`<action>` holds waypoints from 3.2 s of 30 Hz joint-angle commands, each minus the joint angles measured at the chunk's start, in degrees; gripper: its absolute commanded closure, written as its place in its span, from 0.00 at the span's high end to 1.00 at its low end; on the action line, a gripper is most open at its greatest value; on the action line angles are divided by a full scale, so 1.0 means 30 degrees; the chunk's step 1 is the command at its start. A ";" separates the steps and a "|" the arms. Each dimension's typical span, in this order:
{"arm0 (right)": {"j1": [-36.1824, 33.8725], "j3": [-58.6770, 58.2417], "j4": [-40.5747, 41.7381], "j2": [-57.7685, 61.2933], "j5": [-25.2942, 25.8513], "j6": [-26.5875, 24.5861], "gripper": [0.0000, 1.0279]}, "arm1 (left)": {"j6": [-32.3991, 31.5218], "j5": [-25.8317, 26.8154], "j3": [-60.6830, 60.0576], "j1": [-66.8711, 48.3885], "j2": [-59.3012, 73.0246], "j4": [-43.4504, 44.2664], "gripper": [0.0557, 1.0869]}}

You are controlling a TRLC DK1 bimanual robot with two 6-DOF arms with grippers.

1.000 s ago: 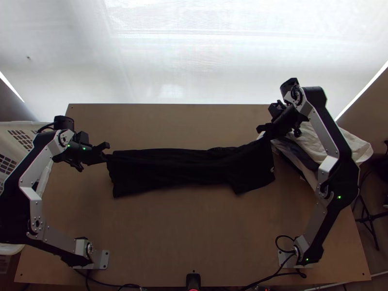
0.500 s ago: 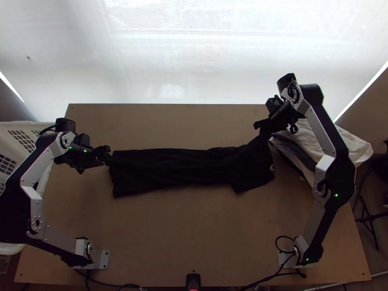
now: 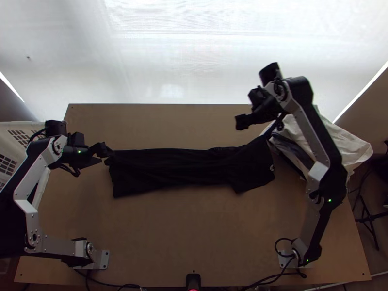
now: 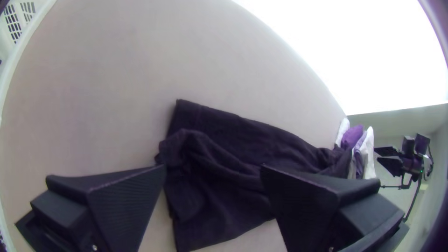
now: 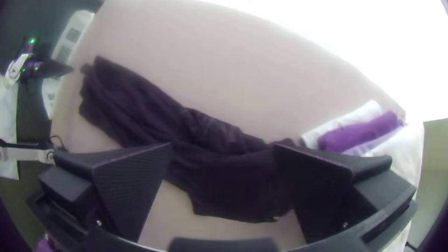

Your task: Fold the t-shirt

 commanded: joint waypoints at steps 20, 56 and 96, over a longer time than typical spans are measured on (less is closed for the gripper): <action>0.9143 0.2057 0.1204 0.6418 -0.1084 -0.0224 0.96 | 0.3441 0.0518 -0.5172 0.3098 -0.3415 -0.0228 0.95; 0.7883 0.1998 0.2347 0.7912 -0.1114 -0.0254 0.96 | 0.2181 0.2130 -0.7018 -0.0124 -0.0251 0.6804 0.95; 0.3869 -0.0463 0.2522 0.2785 -0.3369 0.0742 0.96 | 0.1917 0.5557 -0.5172 0.6731 -0.1687 0.3991 0.03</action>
